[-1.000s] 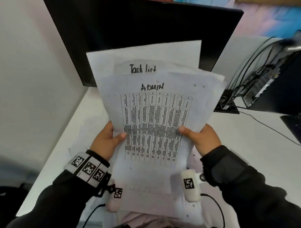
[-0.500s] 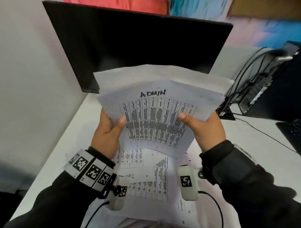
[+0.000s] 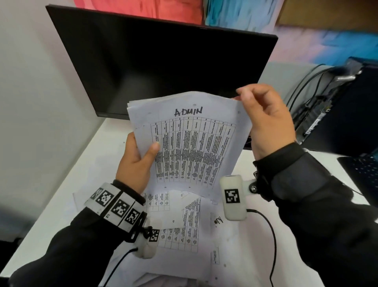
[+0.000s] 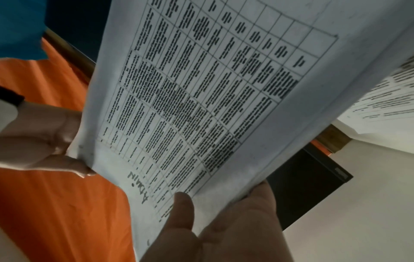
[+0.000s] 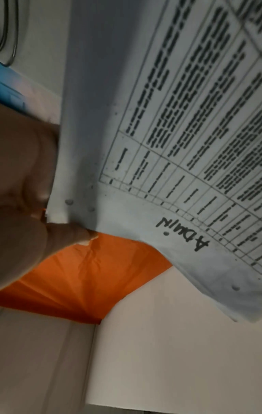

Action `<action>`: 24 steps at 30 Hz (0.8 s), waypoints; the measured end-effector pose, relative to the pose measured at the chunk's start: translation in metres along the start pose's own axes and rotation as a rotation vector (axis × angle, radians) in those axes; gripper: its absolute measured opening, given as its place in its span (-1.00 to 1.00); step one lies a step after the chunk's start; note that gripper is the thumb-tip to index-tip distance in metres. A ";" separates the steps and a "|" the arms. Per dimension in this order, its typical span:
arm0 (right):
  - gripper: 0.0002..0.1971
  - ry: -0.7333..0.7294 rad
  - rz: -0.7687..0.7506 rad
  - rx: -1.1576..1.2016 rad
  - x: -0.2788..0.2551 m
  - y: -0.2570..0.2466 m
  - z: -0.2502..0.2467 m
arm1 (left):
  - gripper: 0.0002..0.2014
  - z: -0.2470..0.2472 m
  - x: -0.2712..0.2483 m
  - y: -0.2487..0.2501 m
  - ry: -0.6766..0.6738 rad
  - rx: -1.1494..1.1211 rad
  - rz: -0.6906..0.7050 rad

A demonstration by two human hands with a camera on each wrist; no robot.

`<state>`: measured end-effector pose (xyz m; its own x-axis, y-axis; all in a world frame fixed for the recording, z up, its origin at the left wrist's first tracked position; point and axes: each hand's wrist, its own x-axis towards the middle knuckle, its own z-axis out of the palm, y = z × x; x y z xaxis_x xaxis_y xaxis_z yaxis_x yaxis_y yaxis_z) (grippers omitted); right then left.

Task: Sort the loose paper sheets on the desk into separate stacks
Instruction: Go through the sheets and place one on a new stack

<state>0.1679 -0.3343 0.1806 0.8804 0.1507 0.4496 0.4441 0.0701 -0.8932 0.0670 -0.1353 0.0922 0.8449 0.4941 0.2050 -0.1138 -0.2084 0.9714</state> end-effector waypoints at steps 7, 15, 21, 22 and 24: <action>-0.65 -0.170 -0.123 -0.189 -0.003 -0.002 -0.006 | -0.65 -0.002 -0.005 -0.016 0.029 -0.001 -0.099; -0.66 -0.224 -0.170 -0.510 -0.008 0.011 -0.010 | -0.66 0.000 -0.013 -0.025 0.005 0.077 -0.190; -0.53 -0.189 -0.225 -0.486 -0.013 0.013 -0.013 | -0.64 0.002 -0.018 -0.033 0.003 0.099 -0.232; -0.55 -0.198 -0.215 -0.508 -0.014 0.014 -0.013 | -0.63 0.002 -0.017 -0.034 -0.003 0.103 -0.230; -0.56 -0.208 -0.177 -0.514 -0.015 0.017 -0.013 | -0.61 0.002 -0.017 -0.034 -0.020 0.124 -0.228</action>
<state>0.1646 -0.3482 0.1593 0.7571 0.3747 0.5352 0.6512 -0.3679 -0.6638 0.0576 -0.1386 0.0551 0.8516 0.5238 -0.0212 0.1445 -0.1956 0.9700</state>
